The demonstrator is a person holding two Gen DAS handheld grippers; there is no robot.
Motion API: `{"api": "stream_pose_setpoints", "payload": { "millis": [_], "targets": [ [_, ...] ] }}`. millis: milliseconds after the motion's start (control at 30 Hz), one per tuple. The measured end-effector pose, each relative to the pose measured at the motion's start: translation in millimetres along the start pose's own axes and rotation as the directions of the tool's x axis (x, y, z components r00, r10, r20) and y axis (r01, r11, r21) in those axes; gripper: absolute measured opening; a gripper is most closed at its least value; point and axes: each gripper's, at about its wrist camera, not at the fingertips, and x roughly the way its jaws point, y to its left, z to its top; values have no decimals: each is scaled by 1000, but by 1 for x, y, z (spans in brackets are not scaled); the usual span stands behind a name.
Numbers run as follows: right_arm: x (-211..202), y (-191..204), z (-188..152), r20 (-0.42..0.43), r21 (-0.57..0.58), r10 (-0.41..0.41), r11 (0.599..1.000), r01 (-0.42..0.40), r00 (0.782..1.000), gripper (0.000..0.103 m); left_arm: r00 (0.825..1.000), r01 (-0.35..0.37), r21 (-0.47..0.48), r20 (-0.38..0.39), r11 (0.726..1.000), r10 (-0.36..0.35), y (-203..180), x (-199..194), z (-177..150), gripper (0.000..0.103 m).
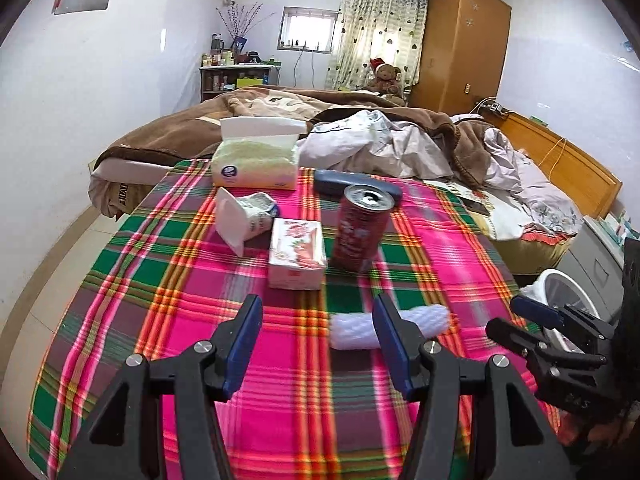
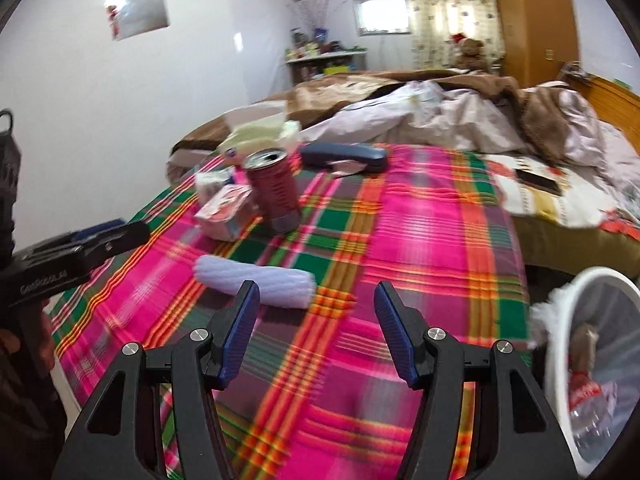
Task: Collect trash
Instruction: 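Move both tools back over the bed toward the white foam net, then grasp the white foam net with the right tool while the left tool approaches the strawberry milk box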
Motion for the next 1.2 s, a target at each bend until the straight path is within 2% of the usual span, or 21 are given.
{"api": "stream_pose_setpoints", "payload": {
  "millis": [33,167,267,400,500,667,800,900,1100,1133,1200],
  "targets": [
    [5,2,2,-9,-5,38,999,-38,999,61,1000,-5,-4,-8,1000,5,3,3,1,59],
    [19,10,6,-31,-52,84,995,-86,996,61,999,14,-21,-32,1000,-14,13,19,6,61],
    [30,15,8,-56,-89,98,991,-102,994,61,998,31,-32,-45,999,-32,19,32,10,64],
    [38,26,9,-61,-190,97,976,-107,993,61,991,80,-31,-102,996,-83,21,55,20,67],
    [45,29,11,-73,-240,110,963,-124,991,61,989,72,-18,-125,997,-73,22,68,25,67],
    [58,36,8,-141,-313,102,939,-142,985,61,985,93,-2,-149,996,-92,19,83,30,67],
    [63,38,7,-173,-324,91,935,-144,981,61,980,102,-7,-168,995,-102,17,95,32,67],
    [65,40,5,-186,-350,44,931,-108,981,61,979,110,-12,-174,994,-111,18,102,34,67],
    [61,31,3,-195,-297,34,950,-92,980,61,978,91,-8,-187,996,-91,19,112,37,67],
    [62,30,4,-195,-292,34,952,-91,980,60,978,85,-13,-188,996,-86,20,113,37,67],
    [62,27,4,-188,-280,17,958,-70,982,49,980,78,-1,-185,997,-77,19,115,37,67]
  ]
}}
